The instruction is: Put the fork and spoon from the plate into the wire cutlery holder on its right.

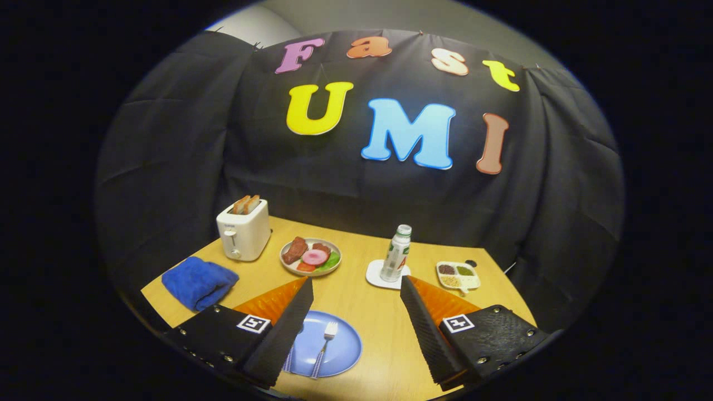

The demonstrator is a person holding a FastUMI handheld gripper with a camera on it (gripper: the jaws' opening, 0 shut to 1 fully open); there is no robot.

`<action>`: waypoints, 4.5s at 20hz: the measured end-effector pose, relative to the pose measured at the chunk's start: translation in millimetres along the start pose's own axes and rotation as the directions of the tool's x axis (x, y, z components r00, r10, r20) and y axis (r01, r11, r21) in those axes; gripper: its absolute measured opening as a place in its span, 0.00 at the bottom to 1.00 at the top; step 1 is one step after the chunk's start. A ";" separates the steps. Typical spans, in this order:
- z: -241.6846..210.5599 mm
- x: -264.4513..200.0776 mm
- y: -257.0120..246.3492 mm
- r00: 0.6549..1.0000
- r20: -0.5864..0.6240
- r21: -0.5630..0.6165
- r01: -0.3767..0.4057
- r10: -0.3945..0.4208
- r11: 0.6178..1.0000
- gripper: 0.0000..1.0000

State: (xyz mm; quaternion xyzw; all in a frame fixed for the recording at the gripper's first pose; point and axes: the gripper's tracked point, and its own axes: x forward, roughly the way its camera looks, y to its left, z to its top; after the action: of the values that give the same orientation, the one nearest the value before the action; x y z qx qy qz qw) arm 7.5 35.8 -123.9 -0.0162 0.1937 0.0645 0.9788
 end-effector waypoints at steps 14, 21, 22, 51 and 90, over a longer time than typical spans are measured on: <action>-135.7 24.1 30.2 0.880 -0.472 -0.086 -0.109 0.056 0.990 0.97; -177.1 41.5 40.3 0.801 -0.595 -0.075 -0.143 0.071 0.987 0.95; -183.3 43.0 41.9 0.788 -0.611 -0.077 -0.149 0.072 0.986 0.91; -179.8 1.6 -14.8 0.547 -0.837 -0.179 -0.296 0.013 0.938 0.03; -168.8 -88.6 -263.8 0.159 -0.933 -0.359 -0.337 -0.323 0.870 0.03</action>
State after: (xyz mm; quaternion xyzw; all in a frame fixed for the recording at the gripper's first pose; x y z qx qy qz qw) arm -102.4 -245.9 -244.4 -0.3019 0.7572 0.0898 0.5722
